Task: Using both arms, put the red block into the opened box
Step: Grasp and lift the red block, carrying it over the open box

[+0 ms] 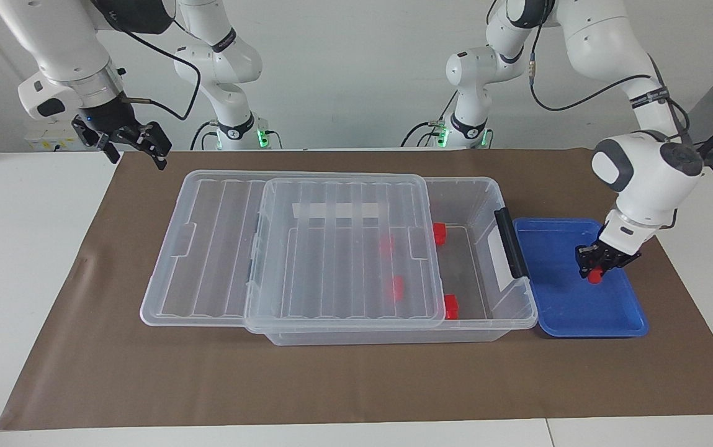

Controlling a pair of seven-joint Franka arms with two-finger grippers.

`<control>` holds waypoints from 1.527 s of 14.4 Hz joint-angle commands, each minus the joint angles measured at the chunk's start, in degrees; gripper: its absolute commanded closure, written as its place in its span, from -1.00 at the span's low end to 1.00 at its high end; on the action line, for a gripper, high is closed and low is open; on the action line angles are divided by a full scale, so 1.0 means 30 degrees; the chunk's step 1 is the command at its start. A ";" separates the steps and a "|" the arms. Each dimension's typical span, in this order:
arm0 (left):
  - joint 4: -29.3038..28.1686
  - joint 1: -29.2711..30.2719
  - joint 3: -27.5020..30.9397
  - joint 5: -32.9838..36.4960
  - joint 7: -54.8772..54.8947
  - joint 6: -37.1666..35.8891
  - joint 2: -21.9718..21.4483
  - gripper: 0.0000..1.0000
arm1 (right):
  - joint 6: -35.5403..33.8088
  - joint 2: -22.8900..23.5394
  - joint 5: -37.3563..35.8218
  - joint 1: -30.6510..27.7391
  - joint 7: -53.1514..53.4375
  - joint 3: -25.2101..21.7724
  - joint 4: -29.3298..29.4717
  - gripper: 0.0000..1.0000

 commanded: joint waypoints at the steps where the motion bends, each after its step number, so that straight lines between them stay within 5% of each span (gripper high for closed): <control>1: 0.2709 -0.0836 0.0111 -0.0244 -0.1547 -0.3775 -0.0368 1.00 | 0.0017 -0.0067 0.0421 -0.0214 -0.0137 -0.0006 -0.0064 -1.00; 5: 0.4821 -0.3790 0.0081 -0.0185 -0.7282 -0.7238 -0.0488 1.00 | 0.0134 -0.0184 0.0421 -0.0214 -0.0255 -0.0006 -0.0240 -1.00; 10: 0.4916 -0.6639 0.0081 -0.0127 -1.1545 -0.6193 -0.0633 1.00 | 0.0134 -0.0184 0.0421 -0.0244 -0.0284 -0.0006 -0.0270 -1.00; 15: 0.0470 -0.7664 0.0081 0.1103 -1.1603 -0.1922 -0.1717 1.00 | 0.0134 -0.0184 0.0421 -0.0244 -0.0284 -0.0006 -0.0299 -1.00; 22: -0.2523 -0.8104 0.0081 0.1221 -1.1924 0.1364 -0.1573 1.00 | 0.0134 -0.0213 0.0421 -0.0244 -0.0284 -0.0006 -0.0358 -1.00</control>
